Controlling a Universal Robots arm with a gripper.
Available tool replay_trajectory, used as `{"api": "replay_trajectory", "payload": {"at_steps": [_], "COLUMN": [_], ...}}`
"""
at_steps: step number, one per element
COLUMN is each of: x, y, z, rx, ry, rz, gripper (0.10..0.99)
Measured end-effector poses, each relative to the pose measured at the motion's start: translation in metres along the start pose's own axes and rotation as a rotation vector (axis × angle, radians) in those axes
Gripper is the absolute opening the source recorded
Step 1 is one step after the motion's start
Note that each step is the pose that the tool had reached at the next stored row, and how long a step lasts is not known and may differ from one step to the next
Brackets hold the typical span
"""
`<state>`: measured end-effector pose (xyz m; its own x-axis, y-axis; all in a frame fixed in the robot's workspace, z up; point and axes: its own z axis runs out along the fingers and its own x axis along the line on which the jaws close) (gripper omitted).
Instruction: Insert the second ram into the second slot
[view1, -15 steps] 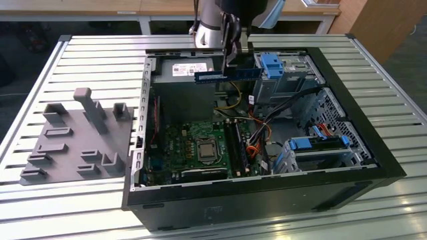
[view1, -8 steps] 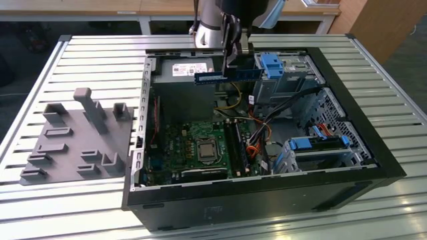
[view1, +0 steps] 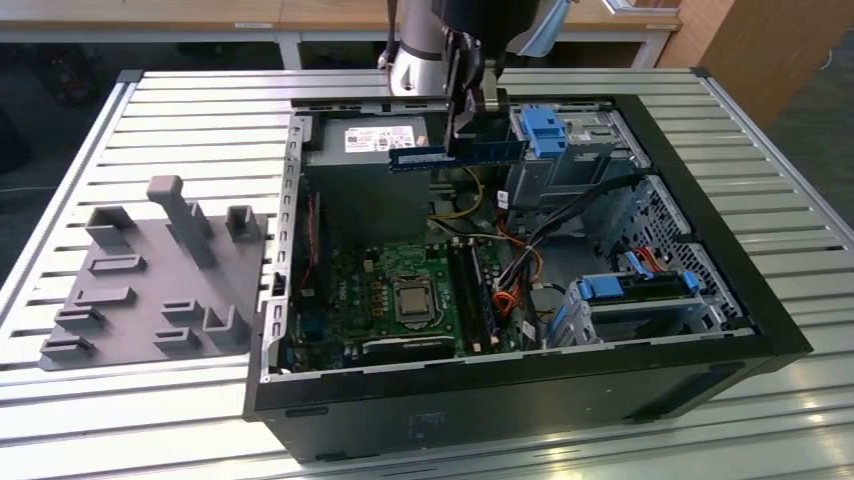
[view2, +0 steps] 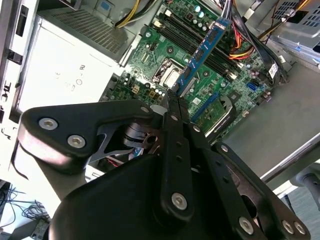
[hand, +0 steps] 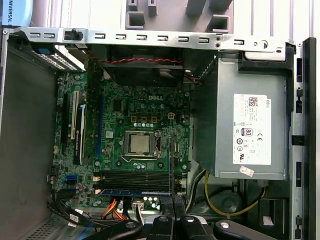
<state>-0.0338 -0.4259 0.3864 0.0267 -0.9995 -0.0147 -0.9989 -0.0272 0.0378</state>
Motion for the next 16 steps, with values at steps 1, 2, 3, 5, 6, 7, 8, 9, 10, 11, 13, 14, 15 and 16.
{"api": "replay_trajectory", "payload": {"at_steps": [1, 2, 3, 5, 6, 7, 8, 9, 10, 11, 13, 14, 15, 16], "x": [0.0003, 0.0006, 0.0008, 0.001, 0.001, 0.001, 0.001, 0.001, 0.001, 0.001, 0.001, 0.001, 0.001, 0.001], "y": [0.0, 0.0, 0.0, 0.0, 0.0, 0.0, 0.0, 0.0, 0.0, 0.0, 0.0, 0.0, 0.0, 0.0], "z": [0.0, 0.0001, 0.0001, 0.0, 0.0002, 0.0003, 0.0005, 0.0006, 0.0007, 0.0008, 0.001, 0.0011, 0.0012, 0.0013], "rx": [0.0, 0.0, 0.0, 0.0, 0.0, 0.0, 0.001, 0.001, 0.001, 0.001, 0.002, 0.002, 0.002, 0.002], "ry": [0.0003, 0.0007, 0.0015, 0.0029, 0.0026, 0.0024, 0.002, 0.0018, 0.0015, 0.0013, 0.0009, 0.0008, 0.0009, 0.0009], "rz": [0.001, 0.002, 0.005, 0.017, 0.03, 0.044, 0.059, 0.073, 0.087, 0.102, 0.13, 0.145, 0.159, 0.174], "gripper": [0.114, 0.114, 0.114, 0.114, 0.114, 0.114, 0.114, 0.114, 0.114, 0.114, 0.114, 0.114, 0.114, 0.114]}}
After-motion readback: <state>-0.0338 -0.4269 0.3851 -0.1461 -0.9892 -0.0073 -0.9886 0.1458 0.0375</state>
